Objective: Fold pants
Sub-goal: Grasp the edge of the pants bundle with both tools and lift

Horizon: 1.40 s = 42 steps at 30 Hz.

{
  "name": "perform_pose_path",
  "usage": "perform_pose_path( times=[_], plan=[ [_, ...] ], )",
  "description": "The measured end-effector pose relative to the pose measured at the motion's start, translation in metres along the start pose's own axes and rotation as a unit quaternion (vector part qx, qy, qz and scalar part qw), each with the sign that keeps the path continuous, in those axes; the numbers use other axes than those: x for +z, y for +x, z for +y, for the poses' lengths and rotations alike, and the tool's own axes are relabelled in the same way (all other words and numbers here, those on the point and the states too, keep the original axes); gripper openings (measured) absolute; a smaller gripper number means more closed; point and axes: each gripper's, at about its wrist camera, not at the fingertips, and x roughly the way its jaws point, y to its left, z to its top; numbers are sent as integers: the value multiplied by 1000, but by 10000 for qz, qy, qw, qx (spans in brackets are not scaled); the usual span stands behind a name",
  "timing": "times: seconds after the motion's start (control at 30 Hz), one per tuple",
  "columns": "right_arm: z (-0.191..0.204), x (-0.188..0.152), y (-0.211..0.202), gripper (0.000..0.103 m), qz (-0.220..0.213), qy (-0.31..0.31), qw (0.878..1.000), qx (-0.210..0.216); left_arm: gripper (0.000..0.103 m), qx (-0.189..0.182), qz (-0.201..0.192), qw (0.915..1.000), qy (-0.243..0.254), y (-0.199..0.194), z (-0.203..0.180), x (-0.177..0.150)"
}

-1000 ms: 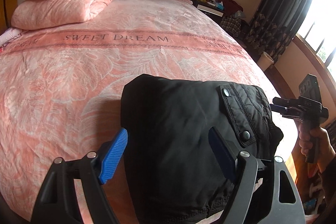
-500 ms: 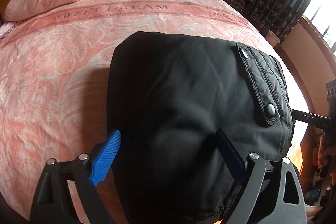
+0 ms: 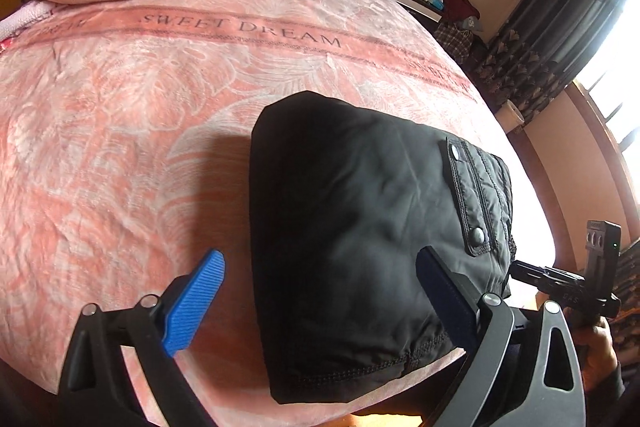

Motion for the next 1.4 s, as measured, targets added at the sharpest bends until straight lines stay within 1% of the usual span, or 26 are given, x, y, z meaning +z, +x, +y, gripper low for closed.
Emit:
perform_pose_path(
  times=[0.03, 0.1, 0.17, 0.2, 0.27, 0.37, 0.4, 0.47, 0.5, 0.53, 0.6, 0.63, 0.67, 0.7, 0.73, 0.77, 0.83, 0.9, 0.97, 1.0, 1.1, 1.17, 1.23, 1.3, 1.4],
  plan=[
    [-1, 2, -8, 40, -82, 27, 9999, 91, 99, 4, -8, 10000, -51, -5, 8, 1],
    [0, 12, -21, 41, -263, 0, 9996, 67, 99, -47, 27, 9996, -259, -10, 27, 2],
    [2, 29, -28, 47, -474, -24, 9989, 26, 99, -117, 125, 9984, -538, -8, 46, 3],
    [4, 39, -28, 52, -587, -33, 9983, 33, 99, -186, 171, 9972, -708, -5, 55, 4],
    [10, 61, -23, 54, -775, -88, 9969, 88, 99, -386, 306, 9931, -1065, 3, 69, 4],
    [10, 91, 2, 54, -767, 58, 9964, 355, 99, -701, 465, 9862, -1426, 16, 82, 5],
    [8, 98, 13, 54, -685, 95, 9970, 346, 99, -793, 511, 9842, -1499, 20, 85, 6],
    [-5, 106, 35, 51, -362, 276, 9985, 309, 99, -959, 553, 9804, -1628, 25, 92, 8],
    [-12, 107, 45, 43, -179, 363, 9988, 267, 99, -1043, 549, 9785, -1694, 26, 95, 10],
    [-17, 105, 51, 39, -73, 351, 9991, 217, 99, -1136, 542, 9762, -1763, 29, 99, 11],
    [-23, 102, 51, 39, -29, 348, 9989, 309, 99, -1372, 590, 9705, -1891, 35, 106, 15],
    [-26, 101, 47, 41, -28, 426, 9982, 426, 99, -1510, 638, 9675, -1926, 39, 109, 17],
    [-30, 101, 40, 47, -52, 526, 9970, 562, 99, -1664, 687, 9644, -1938, 43, 111, 18],
    [-36, 99, 31, 67, -130, 629, 9953, 721, 99, -1819, 752, 9610, -1941, 48, 113, 20],
    [-43, 97, 23, 78, -199, 731, 9933, 867, 99, -1960, 815, 9577, -1941, 53, 114, 23],
    [-51, 95, 18, 82, -154, 864, 9912, 987, 99, -2102, 865, 9545, -1928, 57, 114, 24],
    [-72, 90, 18, 93, 163, 1229, 9822, 1414, 99, -2359, 979, 9488, -1861, 67, 114, 27],
    [-91, 85, 25, 93, 645, 1593, 9701, 1712, 99, -2535, 1104, 9435, -1828, 79, 114, 29],
    [-104, 78, 34, 95, 1020, 1888, 9548, 2058, 99, -2711, 1223, 9368, -1842, 90, 116, 30],
    [-107, 75, 39, 95, 1129, 1972, 9493, 2172, 99, -2780, 1267, 9338, -1862, 96, 117, 31],
    [-112, 70, 50, 98, 1309, 2183, 9381, 2347, 99, -2922, 1387, 9273, -1886, 108, 116, 32],
    [-113, 67, 58, 99, 1416, 2231, 9336, 2420, 99, -2991, 1474, 9229, -1926, 116, 116, 33],
    [-109, 65, 68, 101, 1515, 2208, 9331, 2399, 99, -3029, 1543, 9200, -1949, 123, 115, 33],
    [-108, 64, 73, 101, 1530, 2212, 9318, 2439, 99, -3059, 1635, 9171, -1965, 131, 113, 34],
    [-103, 67, 78, 101, 1598, 2238, 9273, 2538, 99, -3219, 1785, 9113, -1848, 144, 103, 38]
  ],
)
